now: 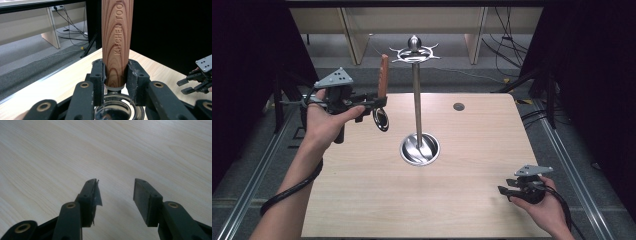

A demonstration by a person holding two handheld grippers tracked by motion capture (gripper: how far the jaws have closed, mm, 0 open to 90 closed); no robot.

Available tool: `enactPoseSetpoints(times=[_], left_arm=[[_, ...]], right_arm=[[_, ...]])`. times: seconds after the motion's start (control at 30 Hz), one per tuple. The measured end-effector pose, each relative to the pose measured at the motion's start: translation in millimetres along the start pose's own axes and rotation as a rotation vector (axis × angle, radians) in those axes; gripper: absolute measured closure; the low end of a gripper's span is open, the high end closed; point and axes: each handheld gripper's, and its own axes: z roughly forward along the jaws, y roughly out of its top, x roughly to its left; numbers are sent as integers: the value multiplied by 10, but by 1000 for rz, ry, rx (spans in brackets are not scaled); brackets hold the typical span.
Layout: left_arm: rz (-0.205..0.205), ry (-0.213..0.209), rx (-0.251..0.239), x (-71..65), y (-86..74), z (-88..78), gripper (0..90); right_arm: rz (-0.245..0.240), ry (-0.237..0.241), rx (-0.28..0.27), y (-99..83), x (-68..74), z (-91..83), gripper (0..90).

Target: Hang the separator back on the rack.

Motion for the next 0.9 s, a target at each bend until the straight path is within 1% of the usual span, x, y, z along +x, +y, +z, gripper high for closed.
enactPoseSetpoints(times=[0.17, 0.2, 0.23, 0.27, 0.3, 0.33, 0.37, 0.43, 0.47, 0.5, 0.53, 0.57, 0.63, 0.67, 0.7, 0.73, 0.77, 0.8, 0.83, 0.87, 0.9], left_arm=[[-1, -4, 7, 1, 9, 16, 683], [-1, -4, 7, 1, 11, 19, 683], [0, -6, 8, 1, 16, 24, 684], [0, -6, 8, 1, 16, 24, 684], [1, -6, 7, 2, 19, 28, 684], [1, -4, 10, 3, 25, 31, 683], [1, -4, 10, 3, 25, 31, 684], [0, -4, 11, 4, 32, 35, 684], [0, -2, 13, 3, 36, 36, 684], [2, -6, 14, 5, 42, 43, 684], [3, -7, 16, 5, 44, 47, 684], [3, -7, 16, 5, 44, 47, 684], [3, -7, 19, 7, 46, 55, 684], [2, -6, 22, 8, 46, 58, 684], [-1, -4, 23, 11, 47, 66, 684], [-2, -4, 22, 12, 48, 69, 684], [-3, -6, 22, 12, 49, 73, 684], [-2, -6, 24, 13, 50, 78, 684], [-2, -6, 24, 13, 50, 78, 684], [-3, -6, 25, 8, 54, 89, 684], [-3, -6, 25, 8, 54, 89, 684]], right_arm=[[-2, 0, -5, -2, 0, 3, 546], [17, 3, 4, 4, 13, -8, 546], [-3, -1, 0, -1, -1, 2, 547], [8, 0, -2, 1, 5, 0, 547], [3, -2, -2, -1, 3, 1, 547], [27, 0, -33, -7, 20, 25, 547], [24, 0, -37, -8, 18, 29, 546], [24, 0, -30, -7, 18, 23, 547], [17, 1, 6, 4, 12, -8, 547], [-2, -1, -5, -2, -1, 4, 547], [-2, 0, -5, -2, -1, 3, 547], [15, 2, 4, 3, 10, -7, 546], [7, -1, 2, 1, 4, -3, 547], [-1, -2, -2, -1, 0, 2, 547], [7, -13, -52, -15, 11, 42, 547], [11, -5, -41, -11, 11, 32, 546], [19, -2, -6, 1, 16, 1, 547], [17, 1, 5, 4, 13, -9, 547], [16, 1, 5, 4, 12, -8, 547], [-5, -2, -5, -3, -2, 4, 546], [-5, -2, -5, -3, -2, 4, 546]])
